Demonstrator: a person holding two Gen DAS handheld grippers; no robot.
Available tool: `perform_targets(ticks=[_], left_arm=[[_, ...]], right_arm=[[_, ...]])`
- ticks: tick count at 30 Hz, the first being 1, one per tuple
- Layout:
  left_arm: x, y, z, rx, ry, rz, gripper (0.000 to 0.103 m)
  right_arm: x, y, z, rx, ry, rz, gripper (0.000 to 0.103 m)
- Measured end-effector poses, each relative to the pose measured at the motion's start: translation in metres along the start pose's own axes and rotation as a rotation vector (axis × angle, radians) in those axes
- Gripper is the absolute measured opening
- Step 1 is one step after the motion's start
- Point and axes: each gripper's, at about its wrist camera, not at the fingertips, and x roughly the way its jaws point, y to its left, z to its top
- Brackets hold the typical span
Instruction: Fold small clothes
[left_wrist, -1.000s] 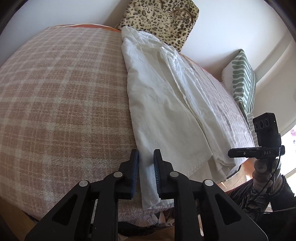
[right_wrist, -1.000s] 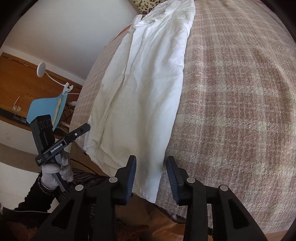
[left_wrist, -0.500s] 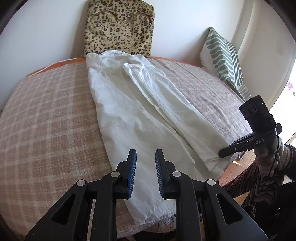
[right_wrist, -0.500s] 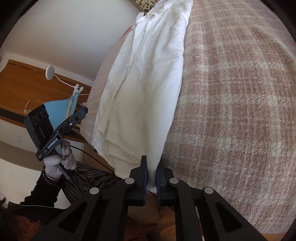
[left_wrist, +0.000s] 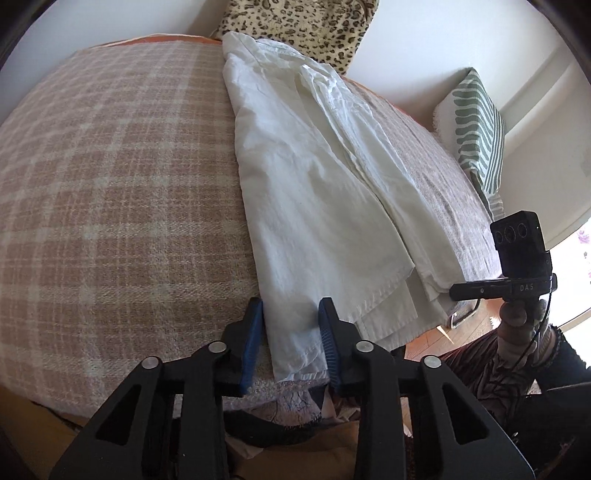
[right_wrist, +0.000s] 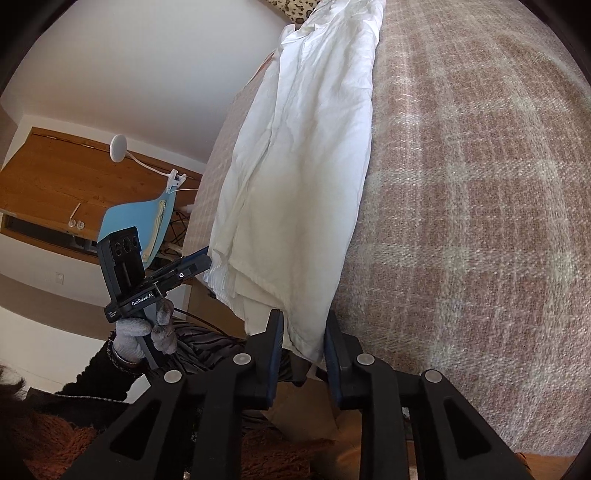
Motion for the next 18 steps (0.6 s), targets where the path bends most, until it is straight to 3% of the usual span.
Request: perform_targets(ticks=[3, 6, 18], left_arm=[[-0.002, 0.005, -0.001, -0.052, -0.012, -0.065, 0.006], [-0.012, 0.006, 0.002, -0.088, -0.038, -0.114, 0.004], [-0.056, -0.015, 0.053, -0.008, -0.247, -0.139, 0.002]], right_arm=[[0.005, 0.002, 0.000, 0.001, 0.006, 0.009, 0.005], [-0.002, 0.005, 0.000, -0.002, -0.020, 0.040, 0.003], [-0.040, 0.042, 0.034, -0.086, -0.174, 0.113, 0.003]])
